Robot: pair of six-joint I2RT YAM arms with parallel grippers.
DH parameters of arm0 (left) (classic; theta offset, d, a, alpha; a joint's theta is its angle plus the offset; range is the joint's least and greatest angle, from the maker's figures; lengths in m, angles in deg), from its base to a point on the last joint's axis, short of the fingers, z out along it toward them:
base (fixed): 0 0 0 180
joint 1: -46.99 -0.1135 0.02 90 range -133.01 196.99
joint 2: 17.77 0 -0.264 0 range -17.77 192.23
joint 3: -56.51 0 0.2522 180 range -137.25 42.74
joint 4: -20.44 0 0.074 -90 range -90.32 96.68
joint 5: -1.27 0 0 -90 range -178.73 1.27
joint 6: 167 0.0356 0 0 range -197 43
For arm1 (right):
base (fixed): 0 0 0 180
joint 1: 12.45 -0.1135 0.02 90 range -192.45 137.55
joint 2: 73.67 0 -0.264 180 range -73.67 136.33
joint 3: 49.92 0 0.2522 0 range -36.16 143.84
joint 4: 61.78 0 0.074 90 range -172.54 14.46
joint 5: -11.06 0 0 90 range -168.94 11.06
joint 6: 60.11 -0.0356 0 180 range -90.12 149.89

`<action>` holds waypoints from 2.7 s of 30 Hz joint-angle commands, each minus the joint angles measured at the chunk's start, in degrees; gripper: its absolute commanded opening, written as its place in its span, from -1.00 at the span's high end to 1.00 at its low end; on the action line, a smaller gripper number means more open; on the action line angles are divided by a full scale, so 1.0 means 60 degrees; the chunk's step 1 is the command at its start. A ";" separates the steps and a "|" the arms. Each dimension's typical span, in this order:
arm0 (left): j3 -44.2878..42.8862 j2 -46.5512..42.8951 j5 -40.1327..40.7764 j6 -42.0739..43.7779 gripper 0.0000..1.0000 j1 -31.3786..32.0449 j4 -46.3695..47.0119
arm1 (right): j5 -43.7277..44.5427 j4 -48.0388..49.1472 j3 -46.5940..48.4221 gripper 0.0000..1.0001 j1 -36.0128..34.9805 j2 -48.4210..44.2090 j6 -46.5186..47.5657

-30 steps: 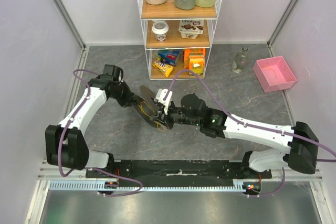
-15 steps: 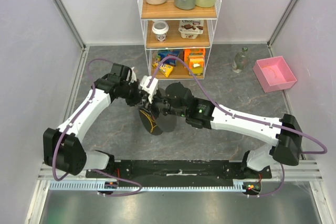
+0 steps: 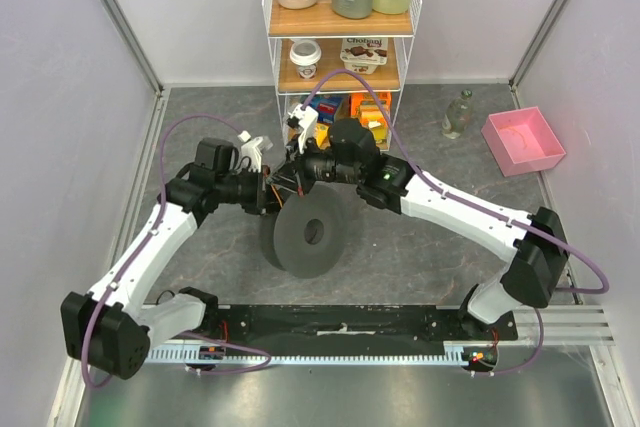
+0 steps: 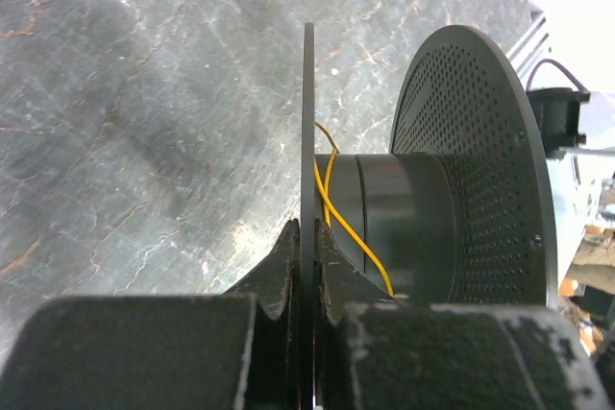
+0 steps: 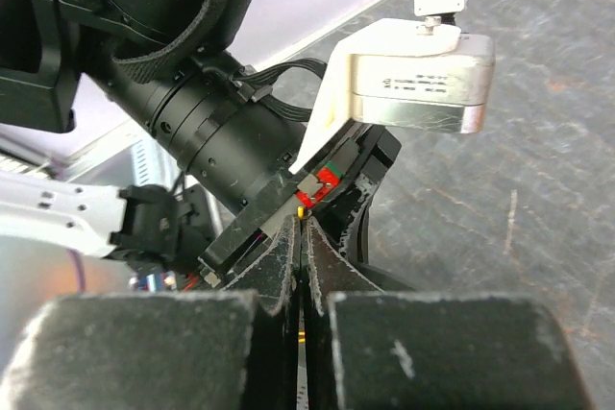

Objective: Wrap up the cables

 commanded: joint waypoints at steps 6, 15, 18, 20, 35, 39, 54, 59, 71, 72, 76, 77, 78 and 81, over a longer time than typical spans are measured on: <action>0.0295 -0.1114 -0.2586 0.1244 0.97 0.0037 0.1321 | -0.1675 0.0201 -0.0218 1.00 0.0875 -0.0179 -0.1422; 0.0383 -0.1275 -0.3421 0.0424 0.97 -0.0153 0.1790 | -0.2467 0.0216 -0.0453 1.00 0.1857 -0.0515 -0.1979; 0.0529 -0.1217 -0.4063 -0.0437 0.97 -0.0664 0.2300 | -0.2525 0.0202 -0.0715 1.00 0.2252 -0.0721 -0.2227; 0.0690 -0.1144 -0.4533 -0.1432 0.97 -0.0987 0.2900 | -0.2700 0.0202 -0.1022 1.00 0.2618 -0.0765 -0.2476; 0.3149 0.0101 -0.4887 -0.7425 0.97 -0.1676 0.8715 | -0.2905 0.1593 -0.3308 1.00 0.3469 -0.0737 -0.4263; 0.3532 0.0628 -0.4567 -0.7546 0.96 -0.1750 0.9290 | -0.3067 0.1886 -0.3514 1.00 0.3631 -0.0312 -0.4631; 0.2771 0.3220 -0.2661 -0.5188 0.97 -0.1853 0.7401 | -0.2805 0.2400 -0.3442 1.00 0.3704 0.2148 -0.4164; 0.2362 0.4216 -0.2354 -0.4807 0.97 -0.1867 0.7283 | -0.2687 0.2282 -0.3017 1.00 0.3733 0.3114 -0.3548; 0.1145 0.5755 -0.1958 -0.3899 0.39 -0.1926 0.6201 | -0.2526 0.2092 -0.2299 1.00 0.4099 0.4273 -0.2903; 0.1087 0.5829 -0.1870 -0.3825 0.32 -0.1984 0.6083 | -0.2511 0.2077 -0.2284 1.00 0.4172 0.4317 -0.2874; 0.0765 0.5947 -0.1271 -0.3387 0.11 -0.2131 0.5206 | -0.2423 0.2004 -0.2269 1.00 0.4334 0.4405 -0.2771; 0.0633 0.5947 -0.1051 -0.3211 0.08 -0.2160 0.4942 | -0.2409 0.1975 -0.2269 1.00 0.4363 0.4420 -0.2771; 0.0545 0.5947 -0.0890 -0.3079 0.06 -0.2175 0.4649 | -0.2408 0.1974 -0.2284 1.00 0.4378 0.4420 -0.2756; 0.0369 0.5932 -0.0362 -0.2917 0.02 -0.2365 0.4121 | -0.2364 0.1974 -0.2269 1.00 0.4392 0.4435 -0.2771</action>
